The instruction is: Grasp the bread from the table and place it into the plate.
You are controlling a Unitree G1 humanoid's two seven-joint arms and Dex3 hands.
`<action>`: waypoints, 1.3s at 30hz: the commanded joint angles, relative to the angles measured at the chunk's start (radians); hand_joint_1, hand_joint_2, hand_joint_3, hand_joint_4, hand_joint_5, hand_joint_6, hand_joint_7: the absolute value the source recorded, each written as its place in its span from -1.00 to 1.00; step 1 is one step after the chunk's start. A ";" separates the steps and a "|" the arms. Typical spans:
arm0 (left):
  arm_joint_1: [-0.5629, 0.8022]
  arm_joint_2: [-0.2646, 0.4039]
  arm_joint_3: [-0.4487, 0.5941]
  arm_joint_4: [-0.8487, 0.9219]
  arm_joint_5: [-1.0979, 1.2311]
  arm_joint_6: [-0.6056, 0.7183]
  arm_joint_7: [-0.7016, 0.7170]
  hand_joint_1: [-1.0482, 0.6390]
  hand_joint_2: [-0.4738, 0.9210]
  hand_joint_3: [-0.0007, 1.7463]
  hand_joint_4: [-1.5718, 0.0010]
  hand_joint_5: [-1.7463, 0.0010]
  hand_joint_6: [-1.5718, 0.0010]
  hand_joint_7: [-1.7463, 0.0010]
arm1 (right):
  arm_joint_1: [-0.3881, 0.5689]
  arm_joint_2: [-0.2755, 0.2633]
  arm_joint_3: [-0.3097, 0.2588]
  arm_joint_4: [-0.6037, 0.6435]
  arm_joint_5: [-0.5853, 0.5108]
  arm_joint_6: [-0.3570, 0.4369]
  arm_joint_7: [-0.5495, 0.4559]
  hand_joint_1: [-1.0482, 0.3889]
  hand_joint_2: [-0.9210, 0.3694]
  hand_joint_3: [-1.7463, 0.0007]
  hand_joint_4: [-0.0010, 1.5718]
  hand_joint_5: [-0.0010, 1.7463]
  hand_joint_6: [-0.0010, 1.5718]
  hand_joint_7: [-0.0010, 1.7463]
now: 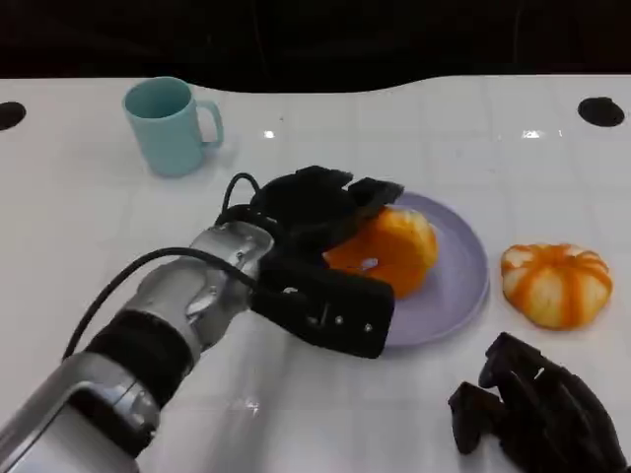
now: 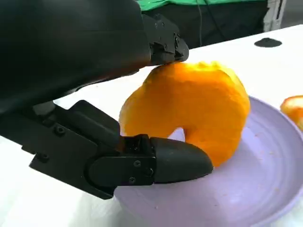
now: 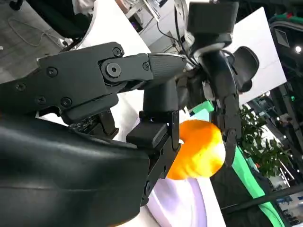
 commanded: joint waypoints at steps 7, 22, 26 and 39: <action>0.144 0.122 0.086 -0.278 -0.095 -0.003 -0.112 -1.00 1.00 -0.24 0.98 0.94 0.99 0.82 | 0.005 -0.017 -0.003 -0.014 0.010 0.010 0.002 -0.31 -1.00 0.72 -0.04 0.94 -0.17 0.68; 0.339 0.218 0.215 -0.558 -0.344 -0.084 -0.297 -1.00 1.00 -0.28 0.91 0.76 0.85 0.73 | 0.007 -0.014 -0.003 -0.014 0.002 0.005 -0.008 -0.32 -1.00 0.72 -0.02 0.91 -0.16 0.66; 0.435 0.240 0.271 -0.635 -0.437 -0.137 -0.305 -0.98 1.00 -0.30 0.99 0.36 0.80 0.70 | 0.010 -0.014 0.000 -0.025 -0.003 0.007 -0.021 -0.33 -1.00 0.73 -0.01 0.92 -0.15 0.65; 0.680 0.070 0.404 -0.604 -0.922 -0.218 -0.387 -0.74 1.00 -0.59 0.15 -0.83 0.17 -0.40 | 0.012 -0.014 0.000 -0.044 0.012 0.032 -0.014 -0.31 -1.00 0.72 -0.01 0.94 -0.13 0.66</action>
